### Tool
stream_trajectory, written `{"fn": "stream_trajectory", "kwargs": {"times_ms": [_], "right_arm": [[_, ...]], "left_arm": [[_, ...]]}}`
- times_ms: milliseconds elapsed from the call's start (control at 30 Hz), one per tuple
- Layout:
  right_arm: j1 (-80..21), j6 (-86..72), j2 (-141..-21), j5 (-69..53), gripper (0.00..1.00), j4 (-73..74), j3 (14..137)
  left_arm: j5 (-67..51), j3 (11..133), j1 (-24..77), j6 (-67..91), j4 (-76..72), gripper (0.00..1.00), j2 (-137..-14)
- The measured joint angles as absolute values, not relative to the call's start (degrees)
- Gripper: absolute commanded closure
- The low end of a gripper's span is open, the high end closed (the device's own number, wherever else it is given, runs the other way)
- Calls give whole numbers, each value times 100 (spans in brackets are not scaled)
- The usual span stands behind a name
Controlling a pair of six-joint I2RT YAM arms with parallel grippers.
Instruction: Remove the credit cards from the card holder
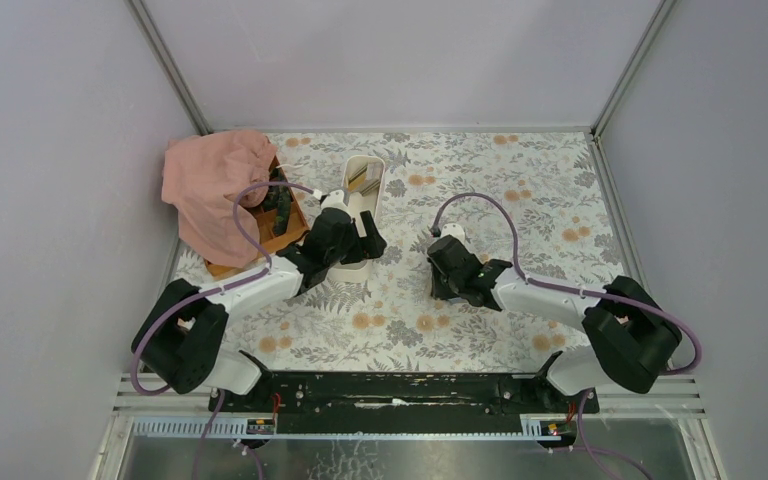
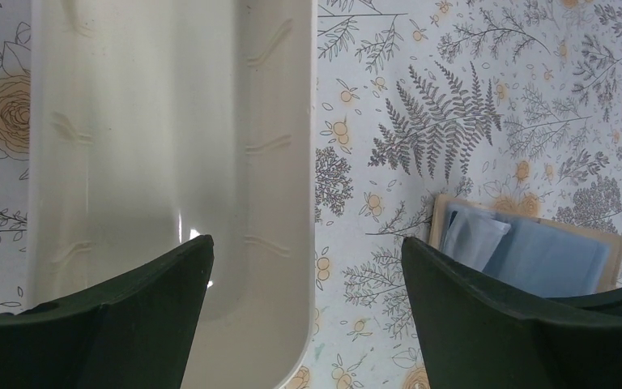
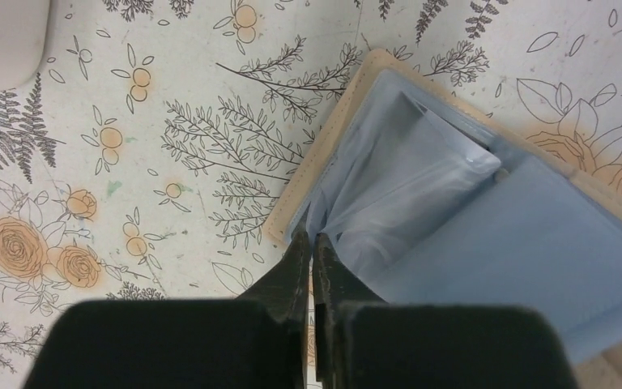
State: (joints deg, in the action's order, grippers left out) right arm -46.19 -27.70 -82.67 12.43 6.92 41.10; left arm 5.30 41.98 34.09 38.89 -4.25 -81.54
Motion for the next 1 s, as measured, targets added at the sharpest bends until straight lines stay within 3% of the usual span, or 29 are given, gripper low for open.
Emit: {"fn": "stream_trajectory", "kwargs": {"times_ms": [400,800,900,1000], "right_arm": [[-4628,-2786,-8082,1253,100,711,3861],[-4630,-2982,-6886,1525,100,742,3343],[-4635,-3122,-6508,1695,100,746,3166],[-4635,-3291,-6178,1837,100,738,2963]], "left_arm": [[517,4198,3415,3889,-425,8,-8169],[447,4200,3533,3868,-438,10,-8206],[373,4198,3706,3785,-528,13,-8200],[189,4154,4034,3712,-934,24,-8132]]}}
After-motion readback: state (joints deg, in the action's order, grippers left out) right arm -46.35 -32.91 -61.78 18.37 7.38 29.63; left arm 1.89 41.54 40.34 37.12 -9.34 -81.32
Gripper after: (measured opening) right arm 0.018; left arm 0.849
